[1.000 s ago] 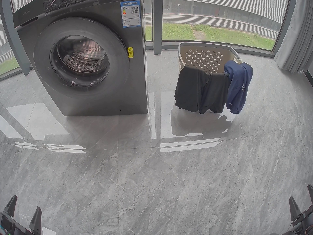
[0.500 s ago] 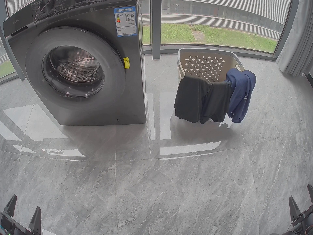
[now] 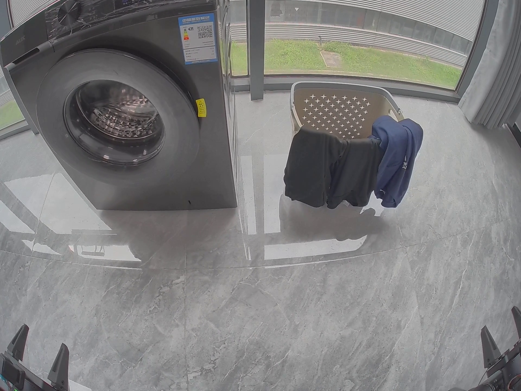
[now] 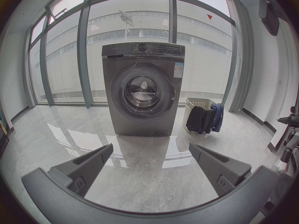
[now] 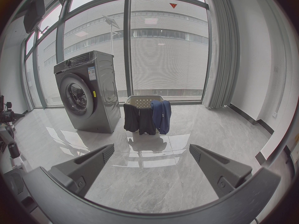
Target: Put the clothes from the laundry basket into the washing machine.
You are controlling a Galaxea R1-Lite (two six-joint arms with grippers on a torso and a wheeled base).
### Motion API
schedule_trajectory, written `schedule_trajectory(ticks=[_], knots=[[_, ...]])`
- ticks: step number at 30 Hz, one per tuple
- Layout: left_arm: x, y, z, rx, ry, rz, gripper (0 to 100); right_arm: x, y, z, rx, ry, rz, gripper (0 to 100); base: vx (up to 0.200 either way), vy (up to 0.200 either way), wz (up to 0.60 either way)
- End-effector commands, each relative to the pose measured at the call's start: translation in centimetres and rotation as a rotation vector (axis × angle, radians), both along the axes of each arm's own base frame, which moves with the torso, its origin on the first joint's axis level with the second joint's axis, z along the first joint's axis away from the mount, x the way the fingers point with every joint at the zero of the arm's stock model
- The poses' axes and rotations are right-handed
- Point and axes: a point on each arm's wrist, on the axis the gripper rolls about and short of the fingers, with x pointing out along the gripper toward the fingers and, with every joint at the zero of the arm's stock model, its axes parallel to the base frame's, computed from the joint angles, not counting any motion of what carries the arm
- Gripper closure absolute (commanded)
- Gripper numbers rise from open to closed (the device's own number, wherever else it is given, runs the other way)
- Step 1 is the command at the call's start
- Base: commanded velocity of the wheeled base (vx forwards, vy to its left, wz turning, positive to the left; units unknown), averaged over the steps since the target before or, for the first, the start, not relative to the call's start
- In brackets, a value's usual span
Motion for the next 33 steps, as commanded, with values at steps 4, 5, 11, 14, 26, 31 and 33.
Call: schedule_trajectory(ticks=[4,5,11,14,26,31,33], knots=[[0.02,0.00,-0.43,-0.001,0.003,0.000,0,0.02,0.00,-0.52,-0.001,0.003,0.001,0,0.000,0.000,0.00],[0.02,0.00,-0.43,-0.001,0.003,0.000,0,0.02,0.00,-0.52,-0.001,0.003,0.001,0,0.000,0.000,0.00],[0.02,0.00,-0.43,-0.001,0.003,0.000,0,0.02,0.00,-0.52,-0.001,0.003,0.001,0,0.000,0.000,0.00],[0.02,0.00,-0.43,-0.001,0.003,0.000,0,0.02,0.00,-0.52,-0.002,0.003,0.003,0,0.000,0.000,0.00],[0.02,0.00,-0.43,-0.001,0.003,0.000,0,0.02,0.00,-0.52,-0.002,0.003,0.000,0,0.000,-0.100,0.15],[0.02,0.00,-0.43,-0.001,0.003,0.000,0,0.02,0.00,-0.52,-0.001,0.003,0.001,0,0.000,-0.200,0.00],[0.02,0.00,-0.43,-0.001,0.003,0.000,0,0.02,0.00,-0.52,-0.001,0.003,0.003,0,0.000,-0.200,0.00]])
